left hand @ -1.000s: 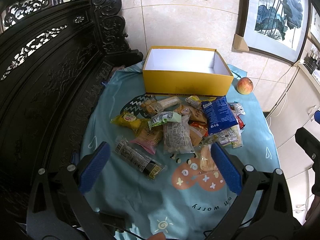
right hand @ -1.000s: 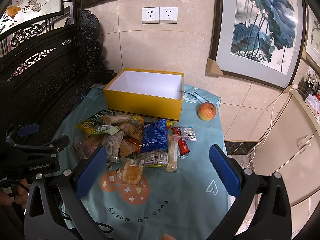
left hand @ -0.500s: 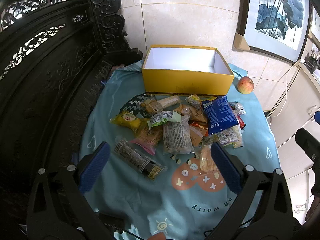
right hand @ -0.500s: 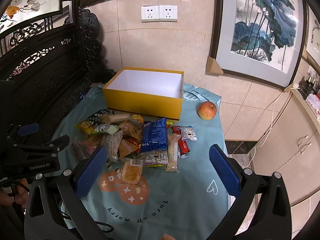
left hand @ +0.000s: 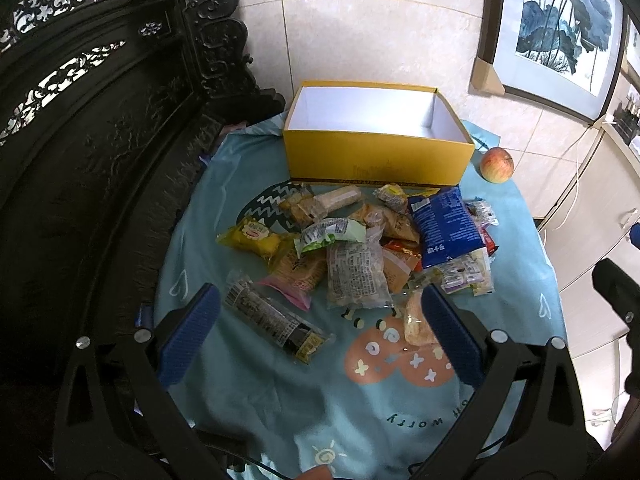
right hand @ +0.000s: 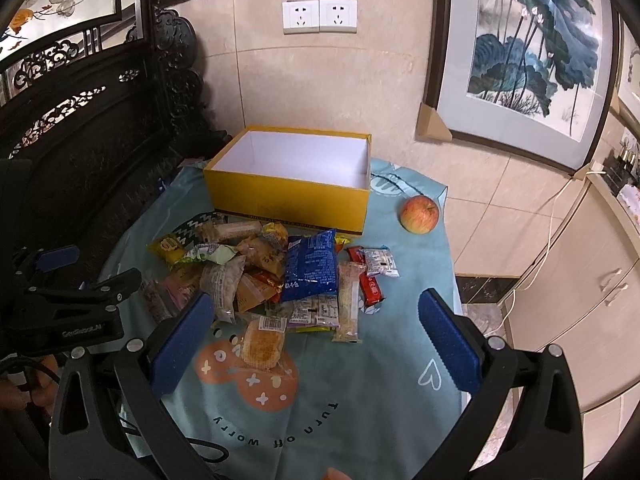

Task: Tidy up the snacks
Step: 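Grasp the long clear dark-filled bar with the left gripper while the right grasps the blue-labelled clear packet, then lift both held snacks and carry them over the yellow box, then open both grippers to drop the snacks into the yellow box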

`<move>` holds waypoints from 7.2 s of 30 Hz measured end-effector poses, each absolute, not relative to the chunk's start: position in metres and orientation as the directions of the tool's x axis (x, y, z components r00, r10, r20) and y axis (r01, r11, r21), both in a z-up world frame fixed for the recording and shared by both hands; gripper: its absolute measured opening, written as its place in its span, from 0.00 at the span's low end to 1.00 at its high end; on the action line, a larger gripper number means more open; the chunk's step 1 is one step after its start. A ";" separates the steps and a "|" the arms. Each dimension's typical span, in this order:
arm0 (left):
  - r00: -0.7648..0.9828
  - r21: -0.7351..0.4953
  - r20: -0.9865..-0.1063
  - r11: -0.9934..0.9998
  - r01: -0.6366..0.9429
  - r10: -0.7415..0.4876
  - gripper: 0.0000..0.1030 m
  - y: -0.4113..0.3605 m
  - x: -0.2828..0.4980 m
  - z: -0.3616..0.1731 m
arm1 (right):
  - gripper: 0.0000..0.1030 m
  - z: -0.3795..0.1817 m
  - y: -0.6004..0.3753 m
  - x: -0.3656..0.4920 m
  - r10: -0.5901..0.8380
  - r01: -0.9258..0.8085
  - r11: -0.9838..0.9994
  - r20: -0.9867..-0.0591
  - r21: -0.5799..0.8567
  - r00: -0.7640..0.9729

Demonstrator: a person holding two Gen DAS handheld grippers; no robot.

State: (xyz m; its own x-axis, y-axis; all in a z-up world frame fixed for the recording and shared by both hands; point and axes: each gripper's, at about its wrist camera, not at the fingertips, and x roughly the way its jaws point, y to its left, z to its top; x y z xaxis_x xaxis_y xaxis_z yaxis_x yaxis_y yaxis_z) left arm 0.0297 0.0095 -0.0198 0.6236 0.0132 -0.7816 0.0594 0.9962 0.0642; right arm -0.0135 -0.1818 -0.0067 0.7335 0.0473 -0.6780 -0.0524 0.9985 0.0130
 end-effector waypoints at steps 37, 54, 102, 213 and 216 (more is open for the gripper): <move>0.469 0.009 -0.882 0.995 -0.099 0.055 0.74 0.092 0.076 -0.214 | 0.86 -0.184 -0.178 0.103 0.085 -0.083 0.995 -0.812 0.045 0.577; 0.490 -0.041 -0.872 0.994 -0.104 0.015 0.43 0.107 0.115 -0.212 | 0.06 -0.202 -0.149 0.140 0.126 -0.231 0.973 -0.863 0.012 0.490; 0.513 -0.192 -0.840 0.981 0.018 -0.174 0.30 0.095 0.069 -0.190 | 0.25 -0.193 -0.192 0.060 0.286 -0.118 0.958 -0.844 0.261 0.454; 0.613 -0.114 -0.766 0.980 0.164 -0.191 0.86 0.006 0.134 -0.113 | 0.47 -0.110 -0.238 0.115 0.193 -0.077 0.979 -0.749 0.188 0.634; 0.578 -0.120 -0.795 0.981 0.151 -0.186 0.86 0.011 0.117 -0.136 | 0.47 -0.129 -0.237 0.103 0.191 -0.058 0.979 -0.774 0.196 0.604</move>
State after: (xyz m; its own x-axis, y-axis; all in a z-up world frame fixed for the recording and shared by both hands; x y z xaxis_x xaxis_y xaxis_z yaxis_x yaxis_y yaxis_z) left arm 0.1173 0.0106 -0.1361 0.5778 -0.1863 -0.7946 0.1509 0.9812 -0.1204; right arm 0.1029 -0.2366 -0.1287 0.6037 0.1909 -0.7740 -0.0583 0.9789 0.1959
